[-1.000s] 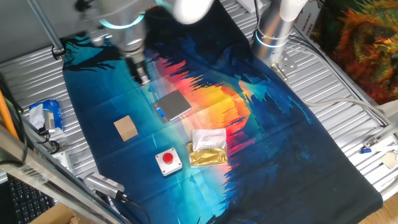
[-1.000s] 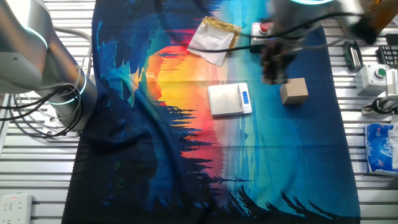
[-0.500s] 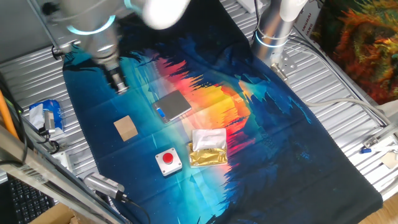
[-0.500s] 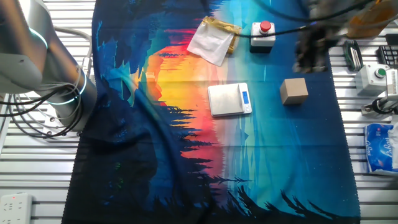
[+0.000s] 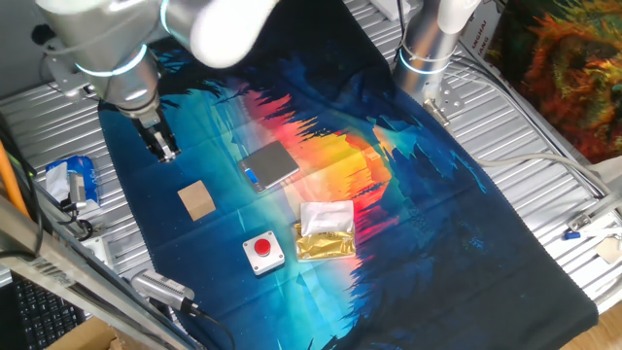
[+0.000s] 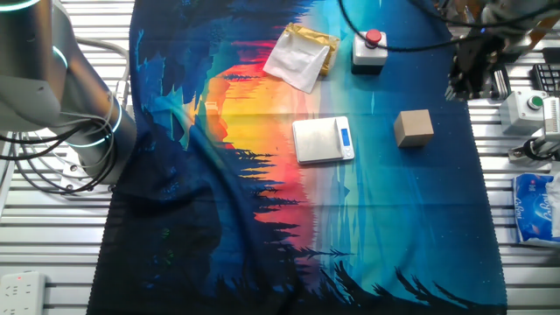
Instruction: Place the block on the scale
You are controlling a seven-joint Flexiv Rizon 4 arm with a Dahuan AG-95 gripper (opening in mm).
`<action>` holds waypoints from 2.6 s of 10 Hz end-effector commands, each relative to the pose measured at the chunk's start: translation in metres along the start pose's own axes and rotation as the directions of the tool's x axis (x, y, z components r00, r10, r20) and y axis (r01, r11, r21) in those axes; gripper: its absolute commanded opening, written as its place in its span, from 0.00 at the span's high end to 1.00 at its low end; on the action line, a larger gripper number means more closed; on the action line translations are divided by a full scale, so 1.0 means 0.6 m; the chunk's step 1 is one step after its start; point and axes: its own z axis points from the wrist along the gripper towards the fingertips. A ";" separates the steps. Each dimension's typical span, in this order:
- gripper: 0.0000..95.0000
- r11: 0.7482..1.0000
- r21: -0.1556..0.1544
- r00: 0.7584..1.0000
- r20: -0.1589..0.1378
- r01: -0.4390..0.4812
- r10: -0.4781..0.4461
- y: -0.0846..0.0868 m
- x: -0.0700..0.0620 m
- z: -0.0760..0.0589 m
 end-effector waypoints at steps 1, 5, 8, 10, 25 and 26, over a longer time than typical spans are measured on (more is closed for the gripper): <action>1.00 1.000 0.003 1.000 0.008 -0.003 0.003 -0.002 -0.006 0.012; 1.00 1.000 -0.015 0.999 0.051 -0.010 0.011 0.004 -0.030 0.037; 0.60 0.999 -0.017 0.999 0.045 -0.027 0.027 0.017 -0.036 0.053; 0.00 1.000 -0.022 0.999 0.037 -0.004 0.004 0.024 -0.035 0.071; 0.00 0.997 -0.039 0.997 0.031 -0.066 0.067 0.040 -0.015 0.176; 0.00 0.997 -0.038 0.997 0.032 -0.065 0.067 0.041 -0.013 0.178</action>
